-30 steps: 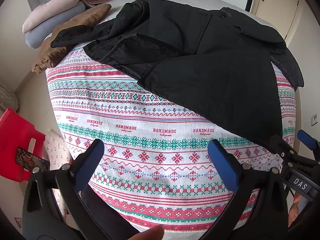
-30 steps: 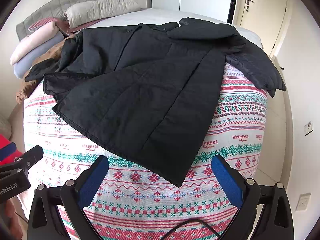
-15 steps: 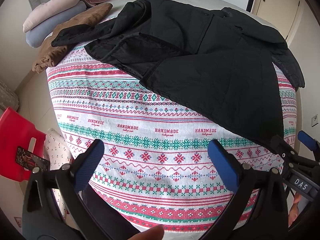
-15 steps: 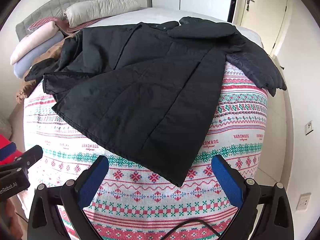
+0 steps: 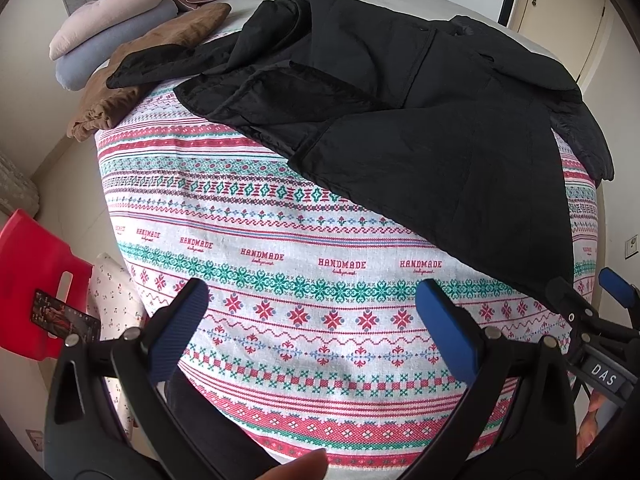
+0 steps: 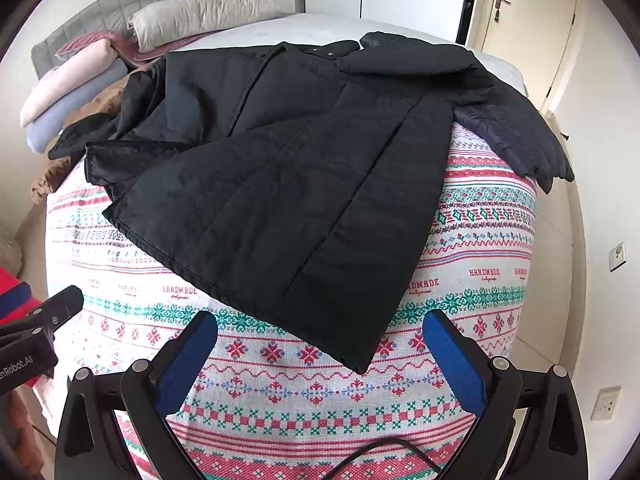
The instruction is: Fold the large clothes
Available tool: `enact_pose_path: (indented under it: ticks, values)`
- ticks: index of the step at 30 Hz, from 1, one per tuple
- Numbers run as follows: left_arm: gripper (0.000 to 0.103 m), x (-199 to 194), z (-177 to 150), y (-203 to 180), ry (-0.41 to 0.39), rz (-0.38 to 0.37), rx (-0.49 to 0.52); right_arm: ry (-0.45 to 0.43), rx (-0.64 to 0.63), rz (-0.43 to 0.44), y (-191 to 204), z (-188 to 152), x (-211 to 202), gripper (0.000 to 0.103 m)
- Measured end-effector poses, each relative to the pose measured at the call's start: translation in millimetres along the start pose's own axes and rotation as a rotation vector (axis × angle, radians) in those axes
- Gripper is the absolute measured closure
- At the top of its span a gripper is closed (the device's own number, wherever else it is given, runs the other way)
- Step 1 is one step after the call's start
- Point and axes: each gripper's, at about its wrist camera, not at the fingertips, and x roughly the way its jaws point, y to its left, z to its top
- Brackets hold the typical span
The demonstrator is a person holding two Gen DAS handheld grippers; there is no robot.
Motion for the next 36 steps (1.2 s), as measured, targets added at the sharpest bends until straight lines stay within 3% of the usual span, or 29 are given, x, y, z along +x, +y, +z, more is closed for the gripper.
enact_pose_path:
  ticks: [7,11,14,16,19,26,30,36]
  values:
    - [0.000,4.4,1.8,2.0,-0.001,-0.011,-0.009,0.012,-0.002,0.002,0.2,0.0,3.8,0.000]
    - [0.000,0.7,4.3,7.1,-0.113,-0.003,-0.022,0.024,-0.002,0.003,-2.4,1.3,7.8,0.000]
    - [0.000,8.2,13.7,13.8,-0.092,-0.045,-0.001,0.028,0.008,0.024,-7.2,3.7,11.4,0.000]
    - [0.000,12.5,23.5,23.5,-0.076,-0.112,0.003,0.029,0.019,0.035,-11.5,5.6,14.0,0.000]
    - [0.000,19.9,44.1,46.6,-0.073,-0.153,-0.005,0.031,0.013,0.060,-18.1,10.2,17.3,0.000]
    - [0.000,67.5,111.1,124.4,-0.102,-0.040,0.000,0.074,-0.001,0.205,-33.1,21.6,32.8,0.000]
    - [0.000,109.2,152.7,176.5,-0.170,-0.045,0.018,0.108,-0.025,0.264,-37.3,24.9,47.6,0.000]
    - [0.002,160.6,194.8,219.2,-0.161,-0.085,0.044,0.111,-0.036,0.275,-45.4,25.3,62.6,0.000]
